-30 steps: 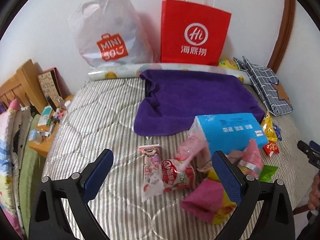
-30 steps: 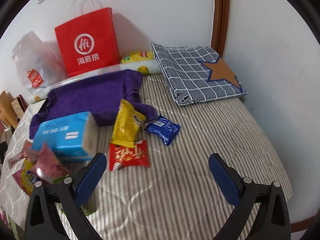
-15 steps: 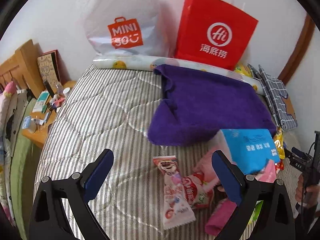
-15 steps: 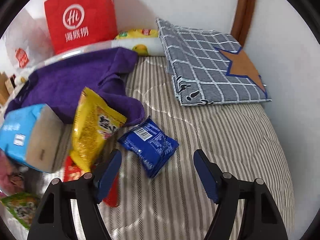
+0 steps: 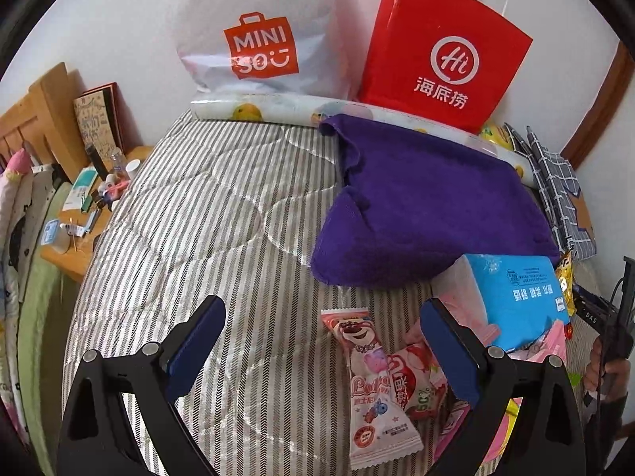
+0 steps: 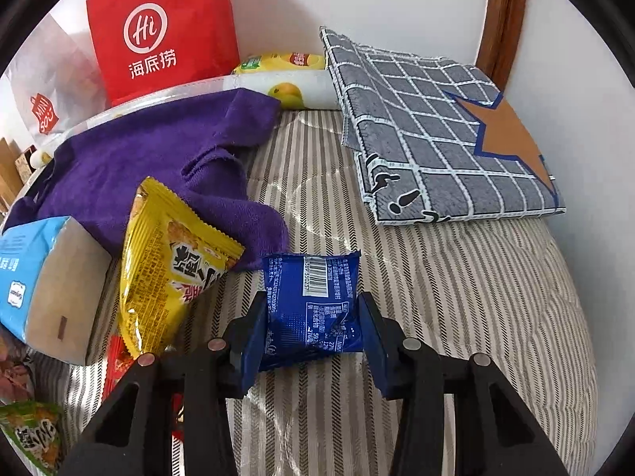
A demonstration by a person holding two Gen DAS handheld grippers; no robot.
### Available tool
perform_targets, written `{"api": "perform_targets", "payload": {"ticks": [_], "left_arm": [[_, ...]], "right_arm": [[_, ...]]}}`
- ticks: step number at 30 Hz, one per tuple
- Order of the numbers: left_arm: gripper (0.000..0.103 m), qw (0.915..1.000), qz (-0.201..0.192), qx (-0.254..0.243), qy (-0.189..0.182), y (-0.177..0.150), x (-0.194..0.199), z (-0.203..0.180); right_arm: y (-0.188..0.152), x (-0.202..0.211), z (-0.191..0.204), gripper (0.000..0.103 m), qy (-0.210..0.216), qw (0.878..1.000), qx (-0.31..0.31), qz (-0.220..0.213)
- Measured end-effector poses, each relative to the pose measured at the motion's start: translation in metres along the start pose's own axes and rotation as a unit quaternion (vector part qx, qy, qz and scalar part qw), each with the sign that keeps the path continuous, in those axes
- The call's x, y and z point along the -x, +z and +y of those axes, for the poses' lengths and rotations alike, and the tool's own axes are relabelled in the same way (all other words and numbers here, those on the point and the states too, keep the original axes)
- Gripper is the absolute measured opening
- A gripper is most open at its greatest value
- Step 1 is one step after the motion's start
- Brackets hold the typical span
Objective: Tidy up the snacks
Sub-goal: 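Grasp the blue biscuit packet with the right gripper while the left grasps the pink candy stick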
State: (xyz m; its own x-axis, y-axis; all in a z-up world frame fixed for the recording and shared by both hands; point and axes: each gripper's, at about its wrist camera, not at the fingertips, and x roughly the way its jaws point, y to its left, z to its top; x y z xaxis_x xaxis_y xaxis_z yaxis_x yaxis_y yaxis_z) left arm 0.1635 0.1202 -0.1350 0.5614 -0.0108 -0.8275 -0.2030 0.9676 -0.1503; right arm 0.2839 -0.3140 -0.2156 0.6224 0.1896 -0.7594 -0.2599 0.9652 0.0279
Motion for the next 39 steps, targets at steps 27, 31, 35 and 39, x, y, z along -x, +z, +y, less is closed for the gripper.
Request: {"api": "perform_targets", "payload": {"ticks": [27,31,35,39], "left_arm": [[0.017,0.9959,0.073,-0.024,-0.047,-0.03,-0.032,-0.007],[0.017,0.9967,0.053,-0.027,-0.054,-0.036,-0.015,-0.005],[0.017,0.9974,0.038,-0.027,-0.054,-0.044,0.007,-0.001],[0.017,0.9974,0.027,-0.025,-0.062,-0.05,0.022,0.002]], "right_arm": [[-0.077,0.108,0.037,0.042,0.027,0.997,-0.066,-0.019],[-0.086,0.113,0.046,0.042,0.045,0.996,-0.078,-0.022],[-0.09,0.119,0.056,0.042,0.059,0.995,-0.081,-0.025],[-0.092,0.128,0.068,0.042,0.065,0.994,-0.077,-0.031]]}}
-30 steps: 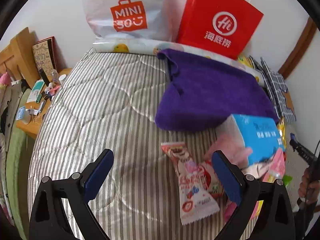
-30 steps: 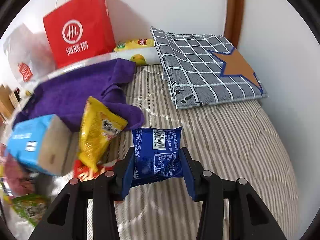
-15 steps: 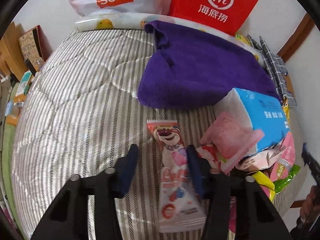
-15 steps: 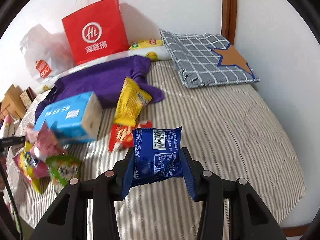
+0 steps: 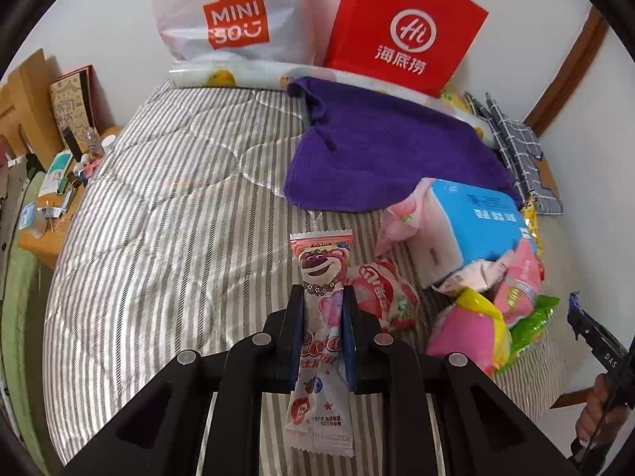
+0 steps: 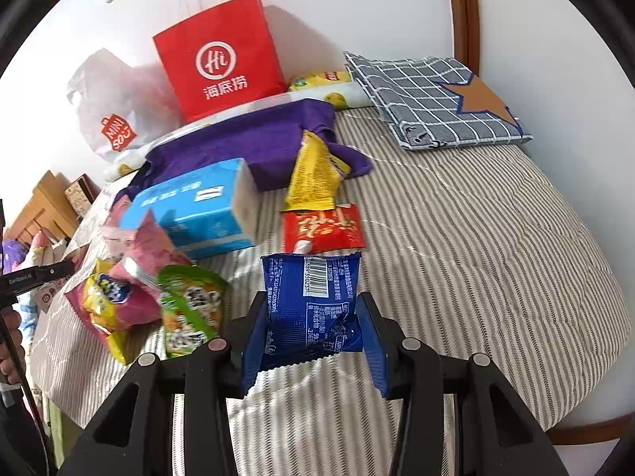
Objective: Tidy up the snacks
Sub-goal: 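Grasp the blue biscuit packet with the right gripper while the left grasps the pink candy stick, then carry the blue packet and pink candy stick over the purple towel with both grippers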
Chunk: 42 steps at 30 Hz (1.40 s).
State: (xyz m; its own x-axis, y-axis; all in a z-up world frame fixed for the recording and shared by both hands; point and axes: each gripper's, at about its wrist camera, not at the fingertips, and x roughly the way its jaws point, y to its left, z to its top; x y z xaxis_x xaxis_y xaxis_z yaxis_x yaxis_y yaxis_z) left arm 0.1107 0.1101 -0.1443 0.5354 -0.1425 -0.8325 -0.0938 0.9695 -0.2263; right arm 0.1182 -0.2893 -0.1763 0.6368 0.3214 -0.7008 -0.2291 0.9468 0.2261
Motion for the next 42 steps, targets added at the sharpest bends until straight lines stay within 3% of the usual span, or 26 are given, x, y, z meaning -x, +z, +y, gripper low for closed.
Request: {"api": "perform_targets", "payload": {"ticks": [22,42], "left_arm": [[0.017,0.9945,-0.049,-0.032,-0.087,-0.018,0.077,-0.066],[0.017,0.9864,-0.063,-0.086,-0.125,0.002,0.079,-0.128]], "right_arm": [[0.007,0.061,0.056,0.042,0.031,0.997,0.032,-0.068],[0.034,0.071,0.065,0.042,0.015,0.994,0.038,-0.104]]}}
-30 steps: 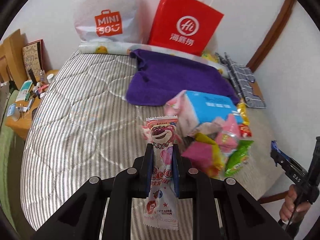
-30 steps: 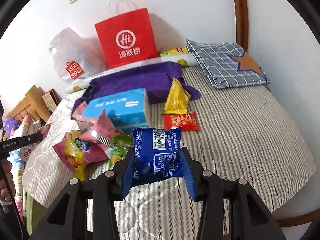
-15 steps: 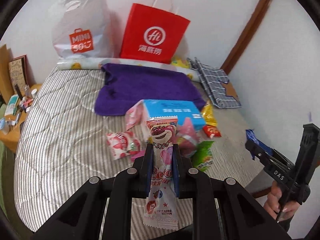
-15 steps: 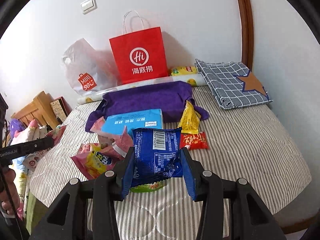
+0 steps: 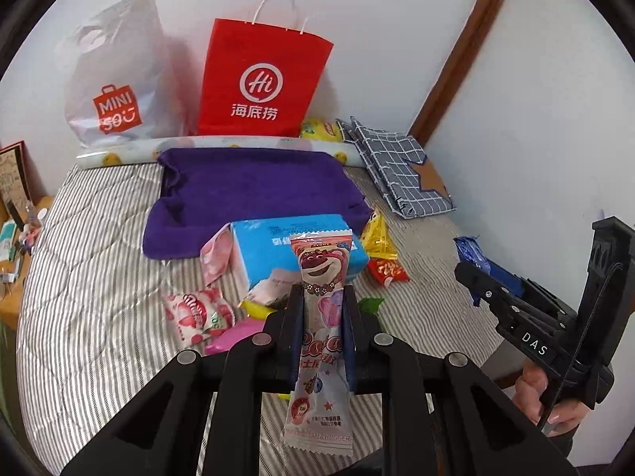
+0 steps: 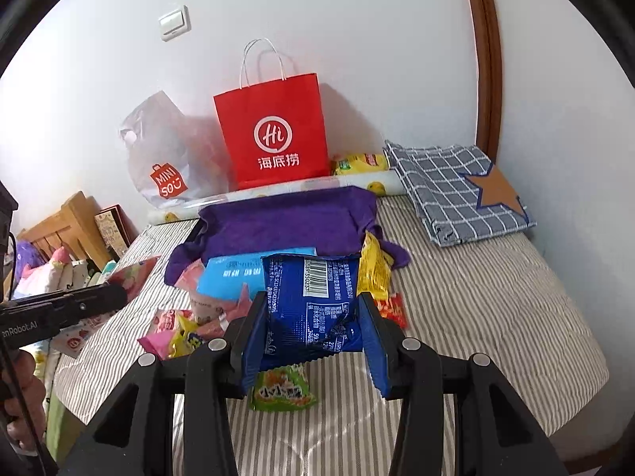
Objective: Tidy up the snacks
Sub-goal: 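Carry the blue packet and pink candy stick over the purple towel with both grippers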
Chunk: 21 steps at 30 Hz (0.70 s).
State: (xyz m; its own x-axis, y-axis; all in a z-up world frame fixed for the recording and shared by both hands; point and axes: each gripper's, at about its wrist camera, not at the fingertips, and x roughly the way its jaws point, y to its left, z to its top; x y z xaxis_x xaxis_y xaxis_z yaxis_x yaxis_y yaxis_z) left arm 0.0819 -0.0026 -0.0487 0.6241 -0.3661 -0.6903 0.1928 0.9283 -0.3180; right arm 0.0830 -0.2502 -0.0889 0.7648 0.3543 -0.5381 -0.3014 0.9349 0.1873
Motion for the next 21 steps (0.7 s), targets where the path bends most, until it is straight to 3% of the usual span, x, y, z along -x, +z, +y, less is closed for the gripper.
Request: {"api": "perform_targets", "payload": {"ticks": [10,21], "left_arm": [[0.017,0.9999,-0.017,-0.001,0.003,0.032,-0.014,0.009],[0.017,0.9986,-0.037,0.002,0.037,0.1,-0.043,0.043]], "right_arm": [[0.037,-0.025,0.002,0.042,0.022,1.0,0.007,0.001],[0.107,-0.072,0.007,0.042,0.031,0.998,0.037,-0.028]]}}
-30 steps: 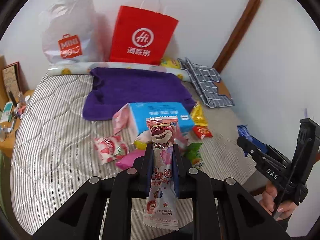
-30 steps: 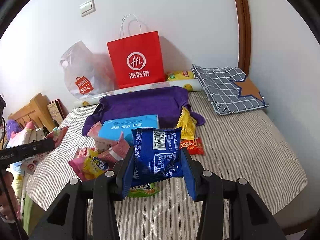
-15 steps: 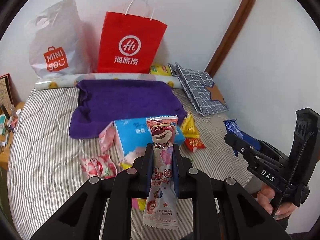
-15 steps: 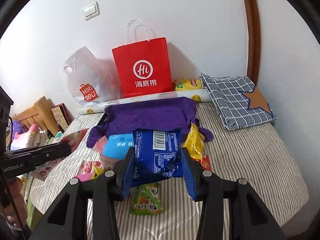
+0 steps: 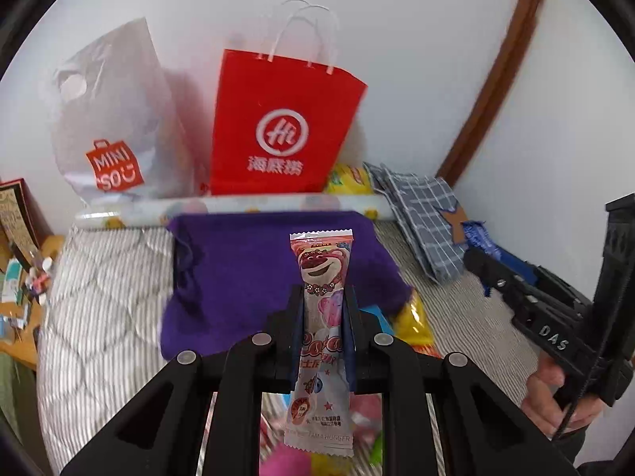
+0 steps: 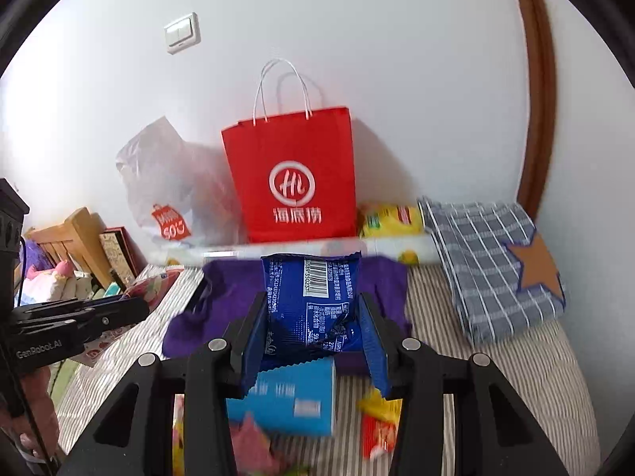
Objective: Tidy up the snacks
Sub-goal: 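Carry the blue packet and pink candy stick over the purple towel with both grippers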
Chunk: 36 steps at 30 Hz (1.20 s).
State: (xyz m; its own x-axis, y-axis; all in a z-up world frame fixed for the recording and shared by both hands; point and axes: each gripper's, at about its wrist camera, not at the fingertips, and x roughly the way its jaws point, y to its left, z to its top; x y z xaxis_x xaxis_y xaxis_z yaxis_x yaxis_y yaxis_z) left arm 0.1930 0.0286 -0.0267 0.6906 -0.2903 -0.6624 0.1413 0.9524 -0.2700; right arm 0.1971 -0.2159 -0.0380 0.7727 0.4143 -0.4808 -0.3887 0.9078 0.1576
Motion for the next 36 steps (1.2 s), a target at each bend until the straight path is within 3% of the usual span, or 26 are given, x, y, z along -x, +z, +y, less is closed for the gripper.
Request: {"api": "perform_targets", "payload": {"ticks": [5,15,20,25,29,36], "left_arm": [[0.018,0.9997,-0.006,-0.001,0.025,0.029,-0.015,0.02],[0.018,0.9989,-0.005,0.008,0.045,0.069,-0.052,0.062],[0.018,0.9984,0.004,0.017,0.054,0.079,-0.077,0.088],[0.018,0.9986,0.014,0.032,0.041,0.079,-0.101,0.107],[0.018,0.9975,0.041,0.033,0.047,0.073,-0.126,0.117],[0.018,0.9946,0.071,0.043,0.062,0.059,-0.153,0.132]], "right_arm": [[0.032,-0.034,-0.007,0.042,0.013,1.0,-0.005,-0.001],[0.065,-0.093,-0.024,0.042,-0.002,1.0,0.007,0.005],[0.068,-0.126,-0.031,0.042,-0.01,1.0,0.017,0.023],[0.064,-0.156,-0.036,0.042,-0.002,0.999,0.022,0.037],[0.053,-0.18,-0.038,0.042,-0.006,0.998,0.036,0.055],[0.035,-0.216,-0.048,0.042,0.001,0.992,0.051,0.112]]}}
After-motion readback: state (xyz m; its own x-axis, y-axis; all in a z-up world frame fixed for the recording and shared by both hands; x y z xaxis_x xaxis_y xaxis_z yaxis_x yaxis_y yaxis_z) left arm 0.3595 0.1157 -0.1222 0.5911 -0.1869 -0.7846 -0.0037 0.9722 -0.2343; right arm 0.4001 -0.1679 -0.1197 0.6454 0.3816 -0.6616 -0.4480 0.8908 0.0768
